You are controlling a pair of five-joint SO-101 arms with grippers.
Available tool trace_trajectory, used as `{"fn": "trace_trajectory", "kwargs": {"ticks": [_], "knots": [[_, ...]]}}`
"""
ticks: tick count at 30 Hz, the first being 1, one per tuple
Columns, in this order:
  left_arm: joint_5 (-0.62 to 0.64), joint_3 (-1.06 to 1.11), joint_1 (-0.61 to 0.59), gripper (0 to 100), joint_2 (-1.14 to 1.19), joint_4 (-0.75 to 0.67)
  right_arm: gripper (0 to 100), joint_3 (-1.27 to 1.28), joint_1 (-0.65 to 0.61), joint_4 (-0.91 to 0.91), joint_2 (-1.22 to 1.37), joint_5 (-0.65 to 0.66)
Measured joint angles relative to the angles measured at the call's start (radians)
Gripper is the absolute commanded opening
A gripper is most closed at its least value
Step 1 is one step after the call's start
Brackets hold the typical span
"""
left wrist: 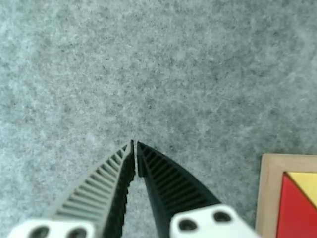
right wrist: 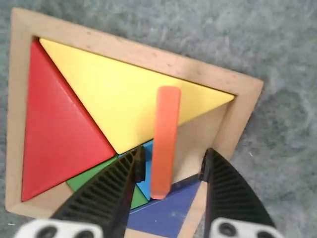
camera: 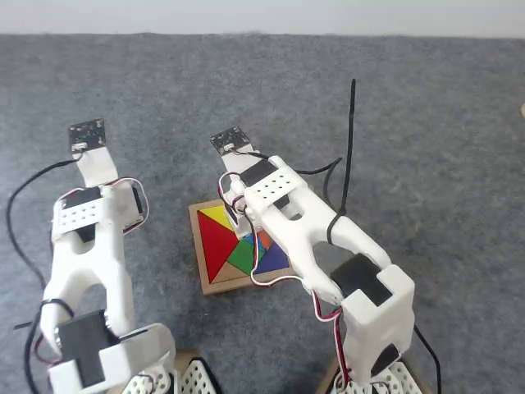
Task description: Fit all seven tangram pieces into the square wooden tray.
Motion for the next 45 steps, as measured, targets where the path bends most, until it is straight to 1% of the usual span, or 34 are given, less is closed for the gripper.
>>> {"fn": "trace_trajectory", "kwargs": {"ticks": [8,12,19,23,27,31,34,37,39,43,45], "knots": [[0.000,0.000,0.000,1,0.000,0.000,19.9,-0.002,0.029,0.008,-0.002,0.000],[0.000,0.000,0.000,1,0.000,0.000,19.9,-0.015,0.040,0.048,-0.002,0.000],[0.000,0.000,0.000,1,0.000,0.000,19.9,-0.072,0.058,0.129,-0.002,0.034],[0.000,0.000,0.000,1,0.000,0.000,19.9,-0.075,0.058,0.132,-0.002,0.043],[0.000,0.000,0.000,1,0.000,0.000,19.9,-0.075,0.058,0.132,-0.002,0.092],[0.000,0.000,0.000,1,0.000,0.000,19.9,-0.075,0.058,0.132,-0.005,0.103],[0.000,0.000,0.000,1,0.000,0.000,19.8,-0.075,0.061,0.132,-0.044,0.109],[0.000,0.000,0.000,1,0.000,0.000,19.4,-0.071,0.092,0.132,-0.114,0.109],[0.000,0.000,0.000,1,0.000,0.000,15.8,-0.043,0.124,0.133,-0.175,0.109],[-0.002,0.000,0.000,1,0.000,0.000,3.6,0.077,0.199,0.133,-0.334,0.127],[-0.003,0.003,0.000,1,0.000,0.000,0.5,0.149,0.242,0.133,-0.428,0.143]]}}
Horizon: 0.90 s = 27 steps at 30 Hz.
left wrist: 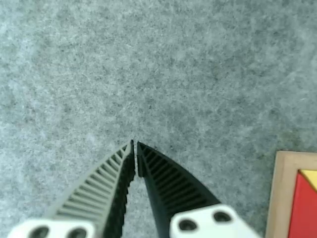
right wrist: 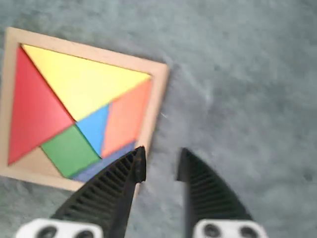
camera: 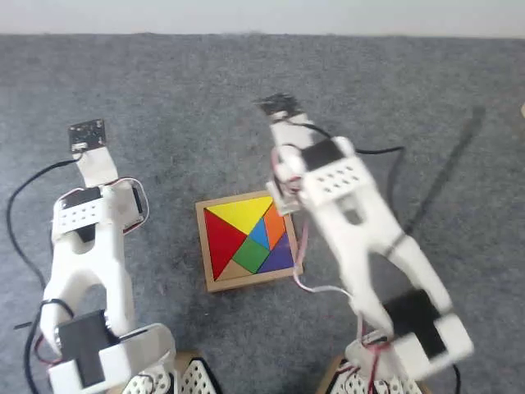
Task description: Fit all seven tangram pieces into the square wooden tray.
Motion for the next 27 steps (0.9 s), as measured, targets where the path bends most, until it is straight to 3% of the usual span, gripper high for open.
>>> {"fn": "trace_trajectory", "kwargs": {"ticks": [9,16,27], "knots": [[-0.015,0.137,0.026,1,-0.103,-0.068,1.9,0.393,0.199,-0.055,-0.443,0.008],[-0.043,0.405,0.061,1,-0.466,-0.152,1.9,0.809,0.245,-0.233,-0.786,0.061],[-0.193,0.712,0.176,2,-1.031,-0.103,1.9,1.297,0.249,-0.327,-1.316,0.098]]}}
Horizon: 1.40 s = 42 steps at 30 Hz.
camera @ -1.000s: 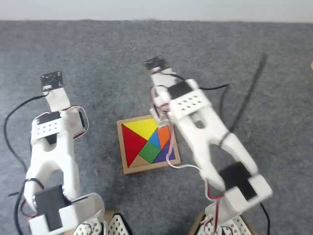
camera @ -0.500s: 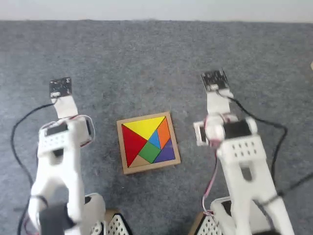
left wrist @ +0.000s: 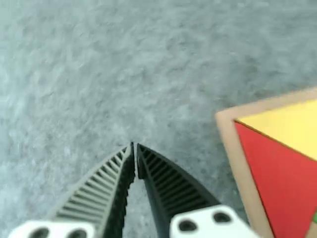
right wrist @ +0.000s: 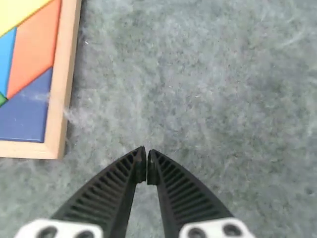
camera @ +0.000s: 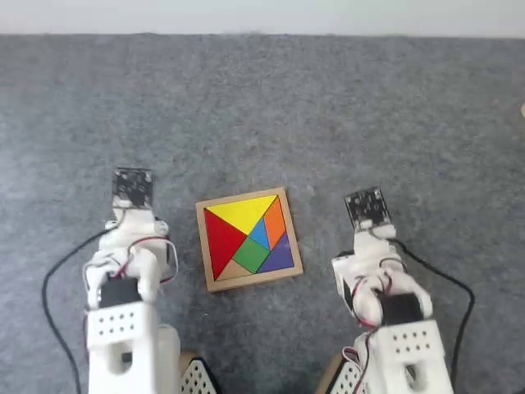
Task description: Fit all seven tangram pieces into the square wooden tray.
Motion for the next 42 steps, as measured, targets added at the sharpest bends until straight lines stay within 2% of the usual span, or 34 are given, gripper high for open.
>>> {"fn": "trace_trajectory", "kwargs": {"ticks": [4,7,10,13,19,23,42], "knots": [[-0.018,0.064,0.041,2,-0.195,0.109,2.0,0.114,0.003,0.009,-0.230,0.003],[-0.018,0.107,0.041,2,-0.334,0.173,2.3,0.107,0.005,0.101,-0.367,0.002],[-0.018,0.152,0.044,2,-0.468,0.249,2.3,0.107,0.023,0.178,-0.368,0.002],[-0.018,0.175,0.051,2,-0.583,0.336,2.0,0.107,0.101,0.201,-0.368,0.003],[-0.020,0.176,0.052,2,-0.588,0.367,2.0,0.107,0.311,0.204,-0.368,0.003],[-0.020,0.176,0.052,1,-0.588,0.373,2.0,0.109,0.388,0.204,-0.368,0.003],[-0.020,0.176,0.052,1,-0.588,0.407,2.0,0.109,0.404,0.204,-0.368,0.003]]}}
